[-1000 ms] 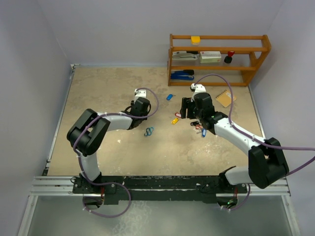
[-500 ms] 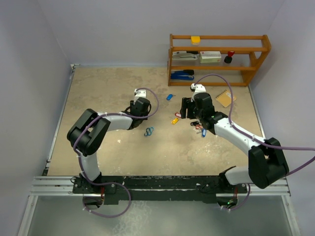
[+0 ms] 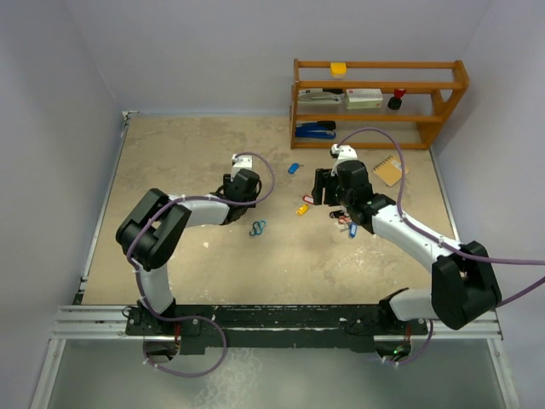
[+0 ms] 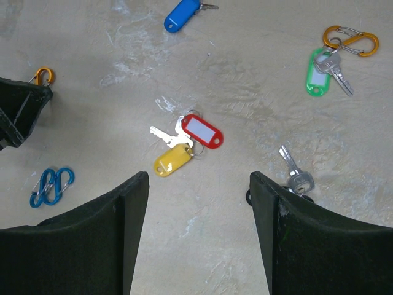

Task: Put the keys on the keyring

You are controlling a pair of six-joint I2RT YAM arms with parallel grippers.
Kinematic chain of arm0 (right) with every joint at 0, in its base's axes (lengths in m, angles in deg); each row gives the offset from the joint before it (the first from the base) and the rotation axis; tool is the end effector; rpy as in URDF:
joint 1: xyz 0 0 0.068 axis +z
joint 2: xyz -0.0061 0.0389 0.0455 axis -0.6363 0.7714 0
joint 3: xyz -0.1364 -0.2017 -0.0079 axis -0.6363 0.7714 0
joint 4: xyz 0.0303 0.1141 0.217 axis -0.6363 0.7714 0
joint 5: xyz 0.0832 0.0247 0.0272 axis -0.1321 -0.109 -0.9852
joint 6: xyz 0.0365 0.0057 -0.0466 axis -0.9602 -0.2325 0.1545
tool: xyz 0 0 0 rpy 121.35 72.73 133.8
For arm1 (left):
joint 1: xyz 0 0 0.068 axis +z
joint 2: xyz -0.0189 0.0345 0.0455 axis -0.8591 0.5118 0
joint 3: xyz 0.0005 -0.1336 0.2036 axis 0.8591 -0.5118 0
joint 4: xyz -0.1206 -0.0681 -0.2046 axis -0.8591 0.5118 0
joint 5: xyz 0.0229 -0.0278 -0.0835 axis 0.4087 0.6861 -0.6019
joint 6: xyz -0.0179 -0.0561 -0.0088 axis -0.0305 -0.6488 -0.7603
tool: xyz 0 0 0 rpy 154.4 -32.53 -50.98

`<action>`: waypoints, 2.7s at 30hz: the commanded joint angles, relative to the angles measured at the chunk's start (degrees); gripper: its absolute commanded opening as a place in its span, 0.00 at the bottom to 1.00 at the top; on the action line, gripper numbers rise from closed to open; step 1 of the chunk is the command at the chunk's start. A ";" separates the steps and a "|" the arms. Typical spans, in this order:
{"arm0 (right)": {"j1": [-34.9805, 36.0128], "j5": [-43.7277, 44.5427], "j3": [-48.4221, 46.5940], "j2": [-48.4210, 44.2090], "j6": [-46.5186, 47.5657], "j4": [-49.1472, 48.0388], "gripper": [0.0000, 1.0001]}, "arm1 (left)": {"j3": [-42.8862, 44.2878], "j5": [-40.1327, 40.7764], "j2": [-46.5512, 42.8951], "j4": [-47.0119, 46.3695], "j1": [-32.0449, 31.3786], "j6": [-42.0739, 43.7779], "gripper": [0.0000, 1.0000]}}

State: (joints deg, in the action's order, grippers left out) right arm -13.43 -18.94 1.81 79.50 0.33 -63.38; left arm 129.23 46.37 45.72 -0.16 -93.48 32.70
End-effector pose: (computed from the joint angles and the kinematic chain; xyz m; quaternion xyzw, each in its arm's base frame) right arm 0.2740 0.1284 0.2249 -0.0243 0.8550 0.1513 0.4955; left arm 0.3069 -0.1839 0.1180 -0.0139 0.8951 0.0128 0.4455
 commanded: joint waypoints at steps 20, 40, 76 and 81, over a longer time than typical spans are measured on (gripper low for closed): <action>0.19 1.36 -0.59 -2.15 0.07 -0.55 0.70 | 0.70 -1.17 1.63 3.17 -0.10 0.04 0.47; 0.19 0.94 -0.24 -2.32 0.07 -0.08 0.70 | 1.21 -1.84 3.45 2.95 -0.02 0.35 0.33; 0.44 -3.09 -11.27 15.89 1.56 1.78 0.66 | -3.24 -5.52 -20.85 8.25 -1.60 -5.10 0.00; 0.68 -4.24 -11.38 18.09 1.58 1.45 0.66 | -3.63 -5.79 -20.64 7.90 -1.60 -5.14 0.00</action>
State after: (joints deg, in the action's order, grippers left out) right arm -13.19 -21.32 -7.42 96.64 1.34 -62.24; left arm 125.86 41.36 25.61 9.50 -94.92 28.53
